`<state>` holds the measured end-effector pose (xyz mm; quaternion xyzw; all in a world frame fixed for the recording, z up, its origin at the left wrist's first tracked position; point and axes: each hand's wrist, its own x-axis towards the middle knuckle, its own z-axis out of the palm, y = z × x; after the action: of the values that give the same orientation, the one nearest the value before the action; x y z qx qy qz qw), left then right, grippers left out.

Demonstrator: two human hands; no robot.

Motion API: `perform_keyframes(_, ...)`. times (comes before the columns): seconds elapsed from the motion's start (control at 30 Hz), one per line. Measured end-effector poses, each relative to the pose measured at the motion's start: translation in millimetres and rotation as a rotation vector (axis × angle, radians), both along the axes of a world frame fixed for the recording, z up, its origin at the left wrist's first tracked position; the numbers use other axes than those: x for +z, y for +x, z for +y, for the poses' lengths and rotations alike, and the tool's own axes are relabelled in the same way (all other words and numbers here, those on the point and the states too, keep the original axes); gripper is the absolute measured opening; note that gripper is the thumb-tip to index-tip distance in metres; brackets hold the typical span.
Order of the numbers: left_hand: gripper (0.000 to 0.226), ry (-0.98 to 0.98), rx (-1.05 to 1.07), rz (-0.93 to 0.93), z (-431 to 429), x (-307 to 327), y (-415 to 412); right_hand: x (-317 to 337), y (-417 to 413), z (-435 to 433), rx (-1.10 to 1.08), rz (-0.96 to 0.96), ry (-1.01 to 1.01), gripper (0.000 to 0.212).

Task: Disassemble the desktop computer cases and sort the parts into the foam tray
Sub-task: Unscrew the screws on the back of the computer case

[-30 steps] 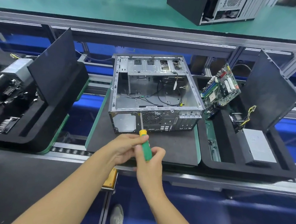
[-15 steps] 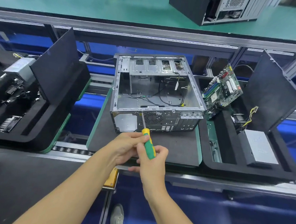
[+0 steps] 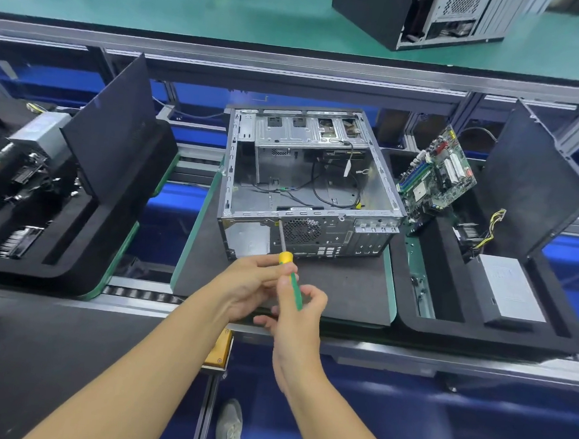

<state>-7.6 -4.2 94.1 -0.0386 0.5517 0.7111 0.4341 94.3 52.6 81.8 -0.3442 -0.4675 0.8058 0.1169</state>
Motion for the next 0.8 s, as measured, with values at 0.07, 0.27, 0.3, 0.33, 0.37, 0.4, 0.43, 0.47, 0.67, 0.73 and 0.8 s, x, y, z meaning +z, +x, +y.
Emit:
perform_keyframes(0.07,0.032,0.089,0.044,-0.051,-3,-4,-1,0,2,1,-0.016,0.0,-0.244,0.034)
perform_keyframes(0.27,0.038,0.018,-0.047,-0.006,-3,-2,-1,-7,2,2,0.012,-0.02,-0.035,0.013)
perform_keyframes(0.3,0.041,-0.026,-0.065,0.025,-1,-1,-1,-8,3,1,0.024,-0.019,0.021,0.019)
perform_keyframes(0.33,0.038,-0.051,-0.075,0.043,0,0,0,-8,3,0,0.029,-0.018,0.064,0.027)
perform_keyframes(0.37,0.033,-0.055,-0.067,0.044,1,1,0,-7,3,-1,0.028,-0.005,0.088,0.032)
perform_keyframes(0.4,0.029,-0.039,-0.047,0.033,0,0,-1,-7,2,0,0.026,0.015,0.096,0.032)
perform_keyframes(0.43,0.028,-0.008,-0.024,0.013,-1,-1,-3,-6,2,1,0.019,0.037,0.072,0.029)
perform_keyframes(0.47,0.031,0.032,-0.003,-0.019,-2,-1,-4,-3,1,3,0.008,0.05,0.013,0.028)
perform_keyframes(0.67,0.036,0.193,0.011,-0.159,-4,-1,-4,-6,2,5,0.044,0.031,-0.275,0.032)
perform_keyframes(0.73,0.028,0.126,-0.021,-0.122,-2,1,-5,-9,1,4,0.023,0.04,-0.177,0.016)
perform_keyframes(0.8,0.024,0.011,-0.068,-0.03,1,3,-5,-13,0,3,0.007,0.039,-0.082,0.017)
